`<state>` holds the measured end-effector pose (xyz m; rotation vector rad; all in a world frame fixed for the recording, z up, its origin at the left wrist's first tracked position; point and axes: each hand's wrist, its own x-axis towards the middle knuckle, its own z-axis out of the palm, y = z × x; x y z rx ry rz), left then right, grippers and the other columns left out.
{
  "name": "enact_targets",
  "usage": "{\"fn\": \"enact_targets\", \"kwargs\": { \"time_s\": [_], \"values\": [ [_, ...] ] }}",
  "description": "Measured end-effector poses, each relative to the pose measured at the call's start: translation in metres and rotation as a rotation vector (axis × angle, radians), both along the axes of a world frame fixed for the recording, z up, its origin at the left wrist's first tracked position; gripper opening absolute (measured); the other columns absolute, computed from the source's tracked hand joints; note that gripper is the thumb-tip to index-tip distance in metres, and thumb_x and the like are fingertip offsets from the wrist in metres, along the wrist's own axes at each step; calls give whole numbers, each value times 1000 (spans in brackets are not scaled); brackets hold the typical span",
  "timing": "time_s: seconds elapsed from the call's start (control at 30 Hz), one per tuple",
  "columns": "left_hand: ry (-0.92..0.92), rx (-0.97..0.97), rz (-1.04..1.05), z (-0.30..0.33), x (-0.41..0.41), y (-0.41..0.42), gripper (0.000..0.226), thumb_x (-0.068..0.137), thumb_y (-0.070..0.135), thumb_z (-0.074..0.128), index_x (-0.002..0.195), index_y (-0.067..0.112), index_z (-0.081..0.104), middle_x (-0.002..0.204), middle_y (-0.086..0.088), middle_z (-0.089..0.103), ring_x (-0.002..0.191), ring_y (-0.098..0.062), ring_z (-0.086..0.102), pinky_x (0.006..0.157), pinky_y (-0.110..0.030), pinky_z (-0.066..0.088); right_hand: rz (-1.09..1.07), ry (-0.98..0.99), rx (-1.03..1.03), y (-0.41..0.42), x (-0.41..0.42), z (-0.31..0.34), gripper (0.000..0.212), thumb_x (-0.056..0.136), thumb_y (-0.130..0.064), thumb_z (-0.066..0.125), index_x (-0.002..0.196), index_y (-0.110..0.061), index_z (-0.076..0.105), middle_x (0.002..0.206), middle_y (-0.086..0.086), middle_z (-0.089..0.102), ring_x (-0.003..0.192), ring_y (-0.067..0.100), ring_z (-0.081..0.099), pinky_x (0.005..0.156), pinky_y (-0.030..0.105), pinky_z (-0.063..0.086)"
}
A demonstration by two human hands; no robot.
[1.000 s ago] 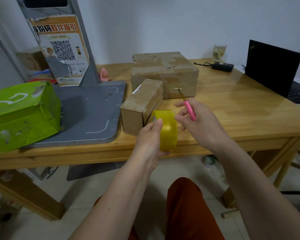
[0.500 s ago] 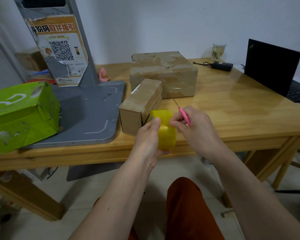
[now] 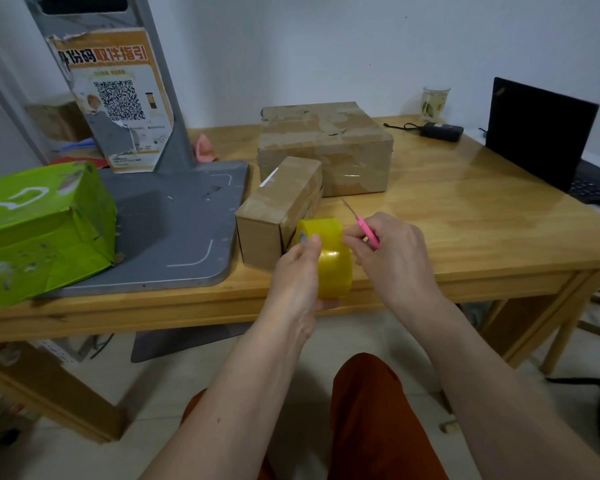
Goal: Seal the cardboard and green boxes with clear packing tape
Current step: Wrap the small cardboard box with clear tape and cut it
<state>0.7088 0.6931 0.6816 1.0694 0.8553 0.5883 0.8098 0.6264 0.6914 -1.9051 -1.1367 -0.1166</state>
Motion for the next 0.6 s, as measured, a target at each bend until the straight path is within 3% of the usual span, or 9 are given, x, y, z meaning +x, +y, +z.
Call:
{"fn": "enact_targets", "kwargs": {
  "time_s": [0.23,0.33,0.5,0.6],
  "values": [
    [4,39,3,2,1,-4,22,101,42,47,100,28,65,113,-10,66,100,-32,66,82,-54,57,-28,-190,-82,-2,-8,5,13,96,-21,56,96,-8,61,85,-2,48,78,24,53,67,38,43],
    [9,49,9,2,0,-2,22,102,41,46,101,28,64,112,-8,65,100,-31,65,81,-52,57,39,-133,-139,-3,-6,7,10,98,-20,53,97,-11,58,85,-2,50,78,22,51,66,34,38],
    [30,50,17,3,-2,0,22,101,41,48,104,24,63,109,-7,65,100,-30,63,84,-57,56,207,76,-187,-7,5,11,18,96,-20,54,78,-17,53,67,-5,51,60,8,44,56,25,31],
    [3,9,19,3,-2,-2,25,101,41,48,102,22,65,112,-12,66,100,-33,65,81,-58,56,257,104,-163,-9,6,11,20,95,-19,55,76,-18,52,67,-6,50,59,6,43,55,19,31]
  ]
}}
